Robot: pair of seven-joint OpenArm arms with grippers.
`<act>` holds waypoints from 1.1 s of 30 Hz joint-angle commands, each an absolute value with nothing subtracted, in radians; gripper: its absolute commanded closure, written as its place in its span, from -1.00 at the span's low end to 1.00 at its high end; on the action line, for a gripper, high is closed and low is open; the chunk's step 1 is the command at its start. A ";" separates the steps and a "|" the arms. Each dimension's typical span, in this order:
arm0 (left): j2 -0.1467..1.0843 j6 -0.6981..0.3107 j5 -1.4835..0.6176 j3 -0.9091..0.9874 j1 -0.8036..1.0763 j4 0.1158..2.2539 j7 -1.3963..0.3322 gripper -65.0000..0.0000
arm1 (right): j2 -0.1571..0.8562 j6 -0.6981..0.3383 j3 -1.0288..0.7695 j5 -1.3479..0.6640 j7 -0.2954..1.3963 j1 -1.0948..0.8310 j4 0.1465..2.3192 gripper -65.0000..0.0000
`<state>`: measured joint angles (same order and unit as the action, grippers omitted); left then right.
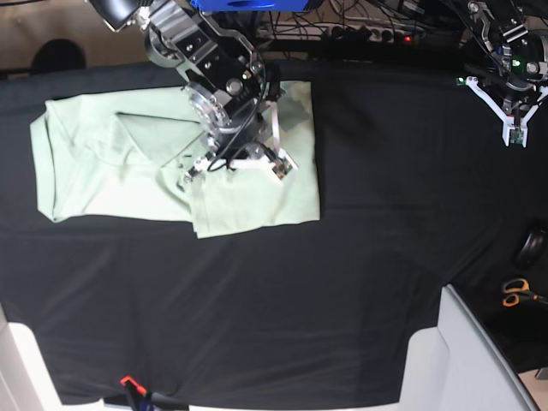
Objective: Fold the T-shirt properly
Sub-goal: 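Drag the pinched fabric with the right gripper toward the collar end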
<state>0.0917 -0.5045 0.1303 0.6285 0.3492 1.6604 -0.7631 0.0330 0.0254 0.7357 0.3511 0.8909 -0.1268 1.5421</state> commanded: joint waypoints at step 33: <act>0.107 -0.499 0.130 0.631 0.349 1.676 -0.753 0.99 | 0.022 0.031 0.733 0.363 0.814 -0.097 1.429 0.96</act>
<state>0.0921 -0.5049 0.1299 0.6277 0.3492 1.6604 -0.7628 0.0303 0.0257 0.7353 0.3515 0.8257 -0.1059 1.4105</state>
